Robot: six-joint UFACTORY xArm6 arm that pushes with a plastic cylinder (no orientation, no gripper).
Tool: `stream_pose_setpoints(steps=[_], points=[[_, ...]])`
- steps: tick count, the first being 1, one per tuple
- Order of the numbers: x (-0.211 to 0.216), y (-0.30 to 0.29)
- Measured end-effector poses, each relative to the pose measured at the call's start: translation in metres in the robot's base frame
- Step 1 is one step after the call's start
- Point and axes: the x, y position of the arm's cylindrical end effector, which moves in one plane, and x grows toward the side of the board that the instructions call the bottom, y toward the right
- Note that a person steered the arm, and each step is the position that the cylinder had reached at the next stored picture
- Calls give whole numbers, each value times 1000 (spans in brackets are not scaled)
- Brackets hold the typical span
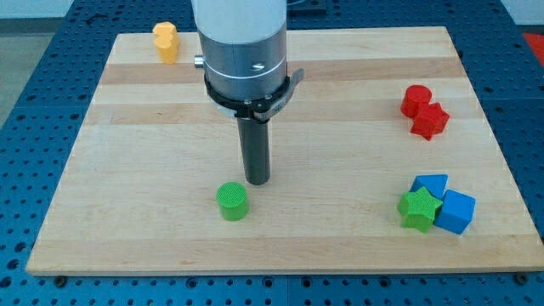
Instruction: Slide the green circle to the bottom center
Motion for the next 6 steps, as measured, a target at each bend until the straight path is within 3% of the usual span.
stream_pose_setpoints(steps=[3,4,6], points=[[24,-136],[39,-142],[48,-57]])
